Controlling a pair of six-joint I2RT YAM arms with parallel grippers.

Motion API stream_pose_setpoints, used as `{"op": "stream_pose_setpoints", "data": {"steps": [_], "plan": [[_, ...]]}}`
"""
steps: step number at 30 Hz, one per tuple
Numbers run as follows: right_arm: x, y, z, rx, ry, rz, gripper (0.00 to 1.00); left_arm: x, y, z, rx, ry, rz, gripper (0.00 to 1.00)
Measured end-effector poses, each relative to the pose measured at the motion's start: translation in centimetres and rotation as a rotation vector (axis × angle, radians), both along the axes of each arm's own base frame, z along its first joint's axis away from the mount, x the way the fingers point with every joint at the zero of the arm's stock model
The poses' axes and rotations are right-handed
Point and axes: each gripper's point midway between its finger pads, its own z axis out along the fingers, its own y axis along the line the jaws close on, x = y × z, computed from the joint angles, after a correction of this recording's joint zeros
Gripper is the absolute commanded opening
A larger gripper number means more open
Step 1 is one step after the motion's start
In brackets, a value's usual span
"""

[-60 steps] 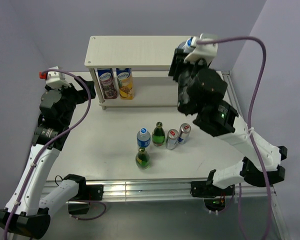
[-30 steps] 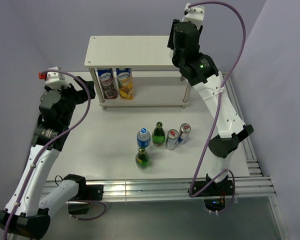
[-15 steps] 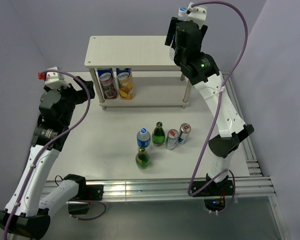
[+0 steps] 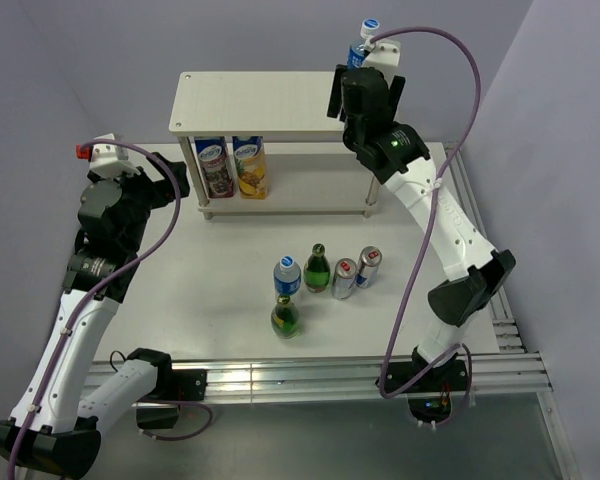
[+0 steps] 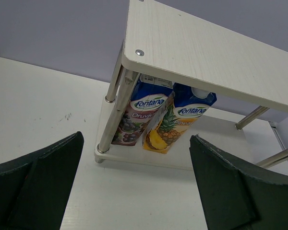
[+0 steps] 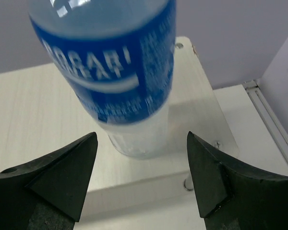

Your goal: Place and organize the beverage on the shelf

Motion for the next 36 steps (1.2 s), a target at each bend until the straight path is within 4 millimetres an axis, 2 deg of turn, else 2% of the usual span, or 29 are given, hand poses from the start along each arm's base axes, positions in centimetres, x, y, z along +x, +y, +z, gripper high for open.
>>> {"op": "stream_pose_setpoints", "data": {"steps": [3,8,12,15,17,20,22,26,28,31,36], "plan": [[-1.1,-0.2,-0.6,0.002,0.012,0.003,0.82,0.0,0.0,0.0,0.000,0.000,0.000,0.99],[-3.8,0.4,-0.5,0.019,-0.007,0.026,0.84,0.0,0.0,0.0,0.000,0.001,0.001,0.99],[-7.0,1.6,-1.1,0.035,-0.009,0.068,0.84,0.1,0.0,-0.2,0.001,0.005,0.001,0.99],[-10.2,3.0,-2.2,0.055,-0.004,0.130,0.84,0.1,0.0,-0.2,0.001,0.006,0.002,0.99],[-13.0,4.5,-3.6,0.065,0.010,0.203,0.84,0.1,0.1,-0.2,0.001,0.006,0.005,0.99],[-17.3,7.8,-6.1,0.092,0.049,0.347,0.84,0.2,0.1,-0.2,0.002,0.007,0.008,0.99],[-20.4,10.3,-8.4,0.110,0.092,0.458,0.84,0.2,0.2,-0.2,0.002,0.007,0.010,0.99],[-25.0,13.4,-13.3,0.111,0.199,0.581,0.84,0.2,0.2,-0.2,0.002,0.008,0.011,0.99],[-26.8,14.0,-15.3,0.104,0.246,0.610,0.84,0.2,0.2,-0.3,0.003,0.008,0.011,0.99],[-28.9,14.7,-17.2,0.112,0.292,0.639,0.84,0.2,0.2,-0.3,0.003,0.008,0.012,0.99],[-29.4,14.7,-18.9,0.147,0.334,0.610,0.85,0.3,0.2,-0.3,0.004,0.009,0.013,0.99]]}}
